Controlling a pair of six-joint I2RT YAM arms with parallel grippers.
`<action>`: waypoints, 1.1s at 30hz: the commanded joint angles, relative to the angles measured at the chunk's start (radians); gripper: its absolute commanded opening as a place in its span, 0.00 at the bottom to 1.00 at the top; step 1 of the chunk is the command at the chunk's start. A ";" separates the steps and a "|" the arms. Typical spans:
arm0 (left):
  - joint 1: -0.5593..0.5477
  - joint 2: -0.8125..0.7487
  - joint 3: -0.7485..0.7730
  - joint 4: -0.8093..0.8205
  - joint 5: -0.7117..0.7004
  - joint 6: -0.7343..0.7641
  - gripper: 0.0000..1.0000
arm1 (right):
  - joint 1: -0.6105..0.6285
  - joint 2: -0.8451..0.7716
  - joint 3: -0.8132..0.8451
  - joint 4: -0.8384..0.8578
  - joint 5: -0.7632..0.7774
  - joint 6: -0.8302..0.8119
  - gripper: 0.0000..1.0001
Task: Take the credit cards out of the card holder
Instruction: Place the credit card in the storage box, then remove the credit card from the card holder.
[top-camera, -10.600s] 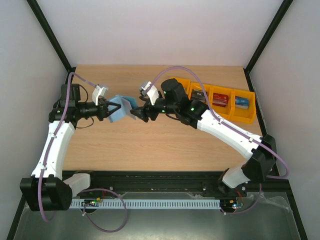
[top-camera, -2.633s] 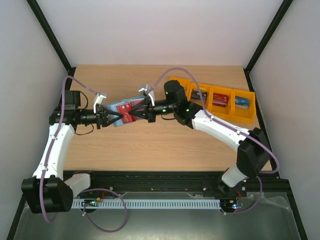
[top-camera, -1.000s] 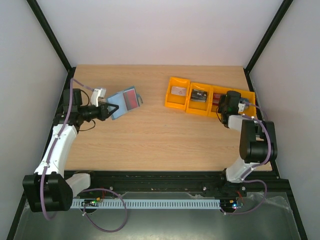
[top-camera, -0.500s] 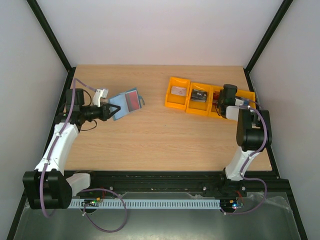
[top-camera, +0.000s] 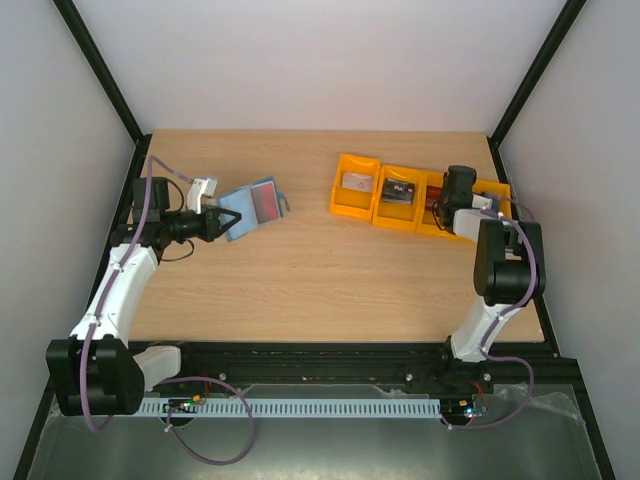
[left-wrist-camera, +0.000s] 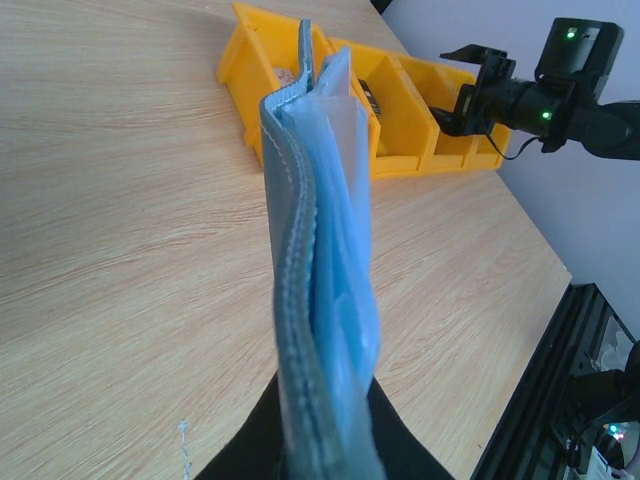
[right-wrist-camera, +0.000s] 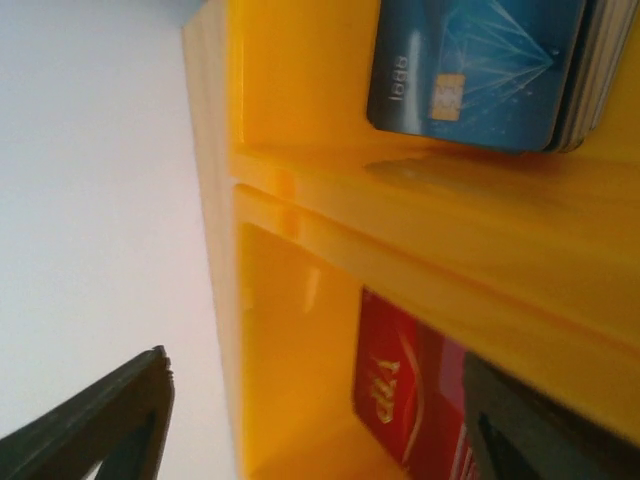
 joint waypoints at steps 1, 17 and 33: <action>-0.003 -0.002 0.012 0.005 0.017 0.013 0.02 | -0.004 -0.121 0.038 -0.076 0.070 -0.060 0.85; -0.004 -0.021 0.034 -0.053 0.188 0.092 0.02 | 0.308 -0.392 0.125 0.289 -0.632 -0.984 0.99; 0.002 -0.018 0.261 -0.458 0.367 0.467 0.02 | 0.608 -0.307 0.279 -0.254 -1.079 -1.538 0.99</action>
